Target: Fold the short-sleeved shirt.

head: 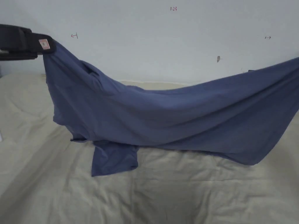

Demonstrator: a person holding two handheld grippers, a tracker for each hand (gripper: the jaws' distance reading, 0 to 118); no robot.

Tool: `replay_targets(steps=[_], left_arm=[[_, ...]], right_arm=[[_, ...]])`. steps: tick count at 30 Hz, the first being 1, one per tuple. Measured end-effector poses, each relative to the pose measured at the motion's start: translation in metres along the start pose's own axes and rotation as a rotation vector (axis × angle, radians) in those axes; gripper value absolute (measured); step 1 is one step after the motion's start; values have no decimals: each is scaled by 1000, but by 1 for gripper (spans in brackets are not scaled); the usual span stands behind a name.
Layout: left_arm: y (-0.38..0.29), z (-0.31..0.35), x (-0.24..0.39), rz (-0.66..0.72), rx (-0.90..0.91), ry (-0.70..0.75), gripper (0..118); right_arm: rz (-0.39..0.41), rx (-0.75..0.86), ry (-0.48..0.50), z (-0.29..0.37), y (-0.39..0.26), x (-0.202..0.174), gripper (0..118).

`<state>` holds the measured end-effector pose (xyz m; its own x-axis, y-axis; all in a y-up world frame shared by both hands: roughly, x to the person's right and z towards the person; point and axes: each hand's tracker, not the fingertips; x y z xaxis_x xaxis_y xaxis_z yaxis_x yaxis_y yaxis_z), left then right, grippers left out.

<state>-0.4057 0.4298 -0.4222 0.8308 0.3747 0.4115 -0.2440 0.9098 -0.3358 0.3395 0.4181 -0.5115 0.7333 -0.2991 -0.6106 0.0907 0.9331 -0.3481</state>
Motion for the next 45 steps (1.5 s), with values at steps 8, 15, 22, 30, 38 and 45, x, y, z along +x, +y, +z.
replay_targets(steps=[8, 15, 22, 30, 38, 45], left_arm=[[-84, 85, 18, 67, 3, -23, 0], [-183, 141, 29, 157, -44, 5, 0], [-269, 168, 32, 228, -110, 34, 0], [-340, 181, 28, 278, -208, 101, 0], [-390, 188, 14, 307, -298, 145, 0], [-410, 184, 3, 315, -368, 198, 0]], right_arm=[[-78, -31, 29, 64, -89, -49, 3], [-148, -99, 3, 115, -184, -59, 3], [-221, -176, -27, 142, -266, -63, 3], [-262, -267, -69, 156, -339, -60, 3], [-286, -340, -102, 169, -387, -54, 3], [-285, -383, -126, 170, -408, -50, 3]])
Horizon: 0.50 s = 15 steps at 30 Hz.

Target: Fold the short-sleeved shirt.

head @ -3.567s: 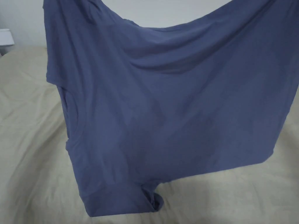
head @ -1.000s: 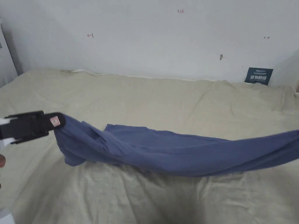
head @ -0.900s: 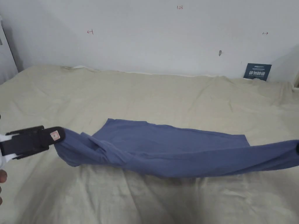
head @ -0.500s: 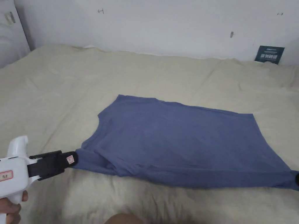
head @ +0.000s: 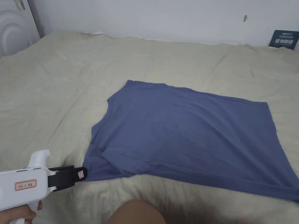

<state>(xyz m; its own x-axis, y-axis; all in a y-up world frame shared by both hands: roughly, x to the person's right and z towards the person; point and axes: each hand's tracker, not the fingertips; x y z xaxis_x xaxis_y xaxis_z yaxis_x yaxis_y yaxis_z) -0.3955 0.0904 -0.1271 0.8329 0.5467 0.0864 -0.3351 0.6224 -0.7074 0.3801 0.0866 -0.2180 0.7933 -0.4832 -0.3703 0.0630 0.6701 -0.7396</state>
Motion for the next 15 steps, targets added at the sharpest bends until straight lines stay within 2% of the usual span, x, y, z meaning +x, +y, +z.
replay_targets(steps=[11, 15], left_arm=[[3, -14, -7, 2, -64, 66, 0], [5, -17, -9, -5, -82, 78, 1]], right_arm=[[43, -53, -58, -13, 1, 3, 4], [44, -59, -67, -15, 4, 4, 8]])
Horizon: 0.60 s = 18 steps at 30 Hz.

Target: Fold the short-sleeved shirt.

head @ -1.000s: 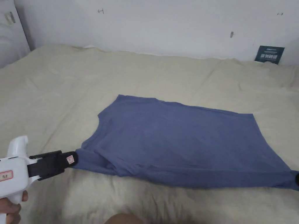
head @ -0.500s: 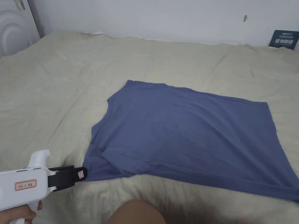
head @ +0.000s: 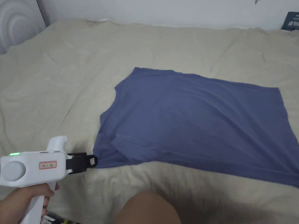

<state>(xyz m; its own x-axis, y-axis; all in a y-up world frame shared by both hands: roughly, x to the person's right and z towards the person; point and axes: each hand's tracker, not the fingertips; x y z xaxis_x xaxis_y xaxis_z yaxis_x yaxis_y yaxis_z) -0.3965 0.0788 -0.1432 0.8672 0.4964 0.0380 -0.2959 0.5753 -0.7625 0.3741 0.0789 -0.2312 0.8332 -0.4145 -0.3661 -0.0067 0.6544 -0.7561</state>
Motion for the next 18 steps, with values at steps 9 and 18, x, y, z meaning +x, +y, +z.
replay_targets(steps=[9, 18], left_arm=[[-5, 5, -5, -29, 1, 54, 84], [-16, 47, -10, -58, 92, 81, 94]], right_arm=[[19, 38, -99, 8, 3, 10, 87], [17, 185, -108, 66, 4, 8, 103]])
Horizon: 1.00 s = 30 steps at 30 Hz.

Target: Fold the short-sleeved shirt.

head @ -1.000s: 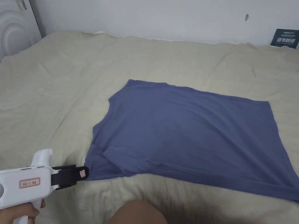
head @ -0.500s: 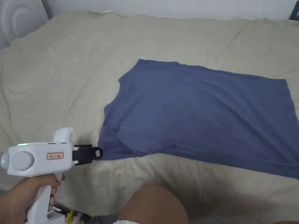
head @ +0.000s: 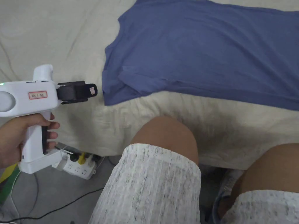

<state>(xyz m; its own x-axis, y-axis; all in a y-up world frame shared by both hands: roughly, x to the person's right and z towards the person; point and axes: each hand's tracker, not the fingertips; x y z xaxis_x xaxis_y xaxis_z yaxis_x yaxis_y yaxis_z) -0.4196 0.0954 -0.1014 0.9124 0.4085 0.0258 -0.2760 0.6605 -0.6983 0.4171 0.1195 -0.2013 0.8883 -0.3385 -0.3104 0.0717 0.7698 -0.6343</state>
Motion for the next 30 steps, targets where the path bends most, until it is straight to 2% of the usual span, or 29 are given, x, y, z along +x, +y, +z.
replay_targets(steps=[3, 10, 12, 13, 14, 15, 16, 17, 20, 21, 24, 25, 30], left_arm=[[-7, 9, 5, -55, 2, 17, 94], [-24, 18, 20, -89, 27, 21, 93], [-26, 19, 23, -94, 26, 20, 89], [-27, 20, 27, -97, 26, 20, 80], [-28, 20, 32, -99, 22, 9, 62], [-30, 20, 36, -111, 25, 16, 22], [-32, 19, 40, -140, 26, 37, 10], [-33, 17, 42, -154, 24, 51, 10], [-37, 11, 44, -143, 3, 11, 8], [-39, 7, 45, -164, 4, 21, 0], [-43, -3, 49, -200, 3, 44, 0], [-44, -6, 46, -196, 2, 30, 0], [-48, -21, 30, -213, 3, 3, 0]], right_arm=[[44, 13, 6, 17, -3, -17, 103], [69, 41, 43, 28, -27, -23, 102], [114, 40, 27, 30, -33, -30, 96], [109, 39, 34, 30, -36, -38, 86], [106, 34, 45, 30, -37, -39, 69], [107, 39, 43, 31, -40, -41, 38], [128, 55, 15, 31, -43, -49, 13], [130, 52, 6, 31, -44, -54, 4], [122, 34, -4, 26, -46, -56, 4], [120, 19, -3, 23, -48, -55, 4], [137, -13, -24, 16, -46, -56, 0], [132, -18, -24, 13, -45, -42, 0], [106, -17, -47, 11, -35, -32, 0]])
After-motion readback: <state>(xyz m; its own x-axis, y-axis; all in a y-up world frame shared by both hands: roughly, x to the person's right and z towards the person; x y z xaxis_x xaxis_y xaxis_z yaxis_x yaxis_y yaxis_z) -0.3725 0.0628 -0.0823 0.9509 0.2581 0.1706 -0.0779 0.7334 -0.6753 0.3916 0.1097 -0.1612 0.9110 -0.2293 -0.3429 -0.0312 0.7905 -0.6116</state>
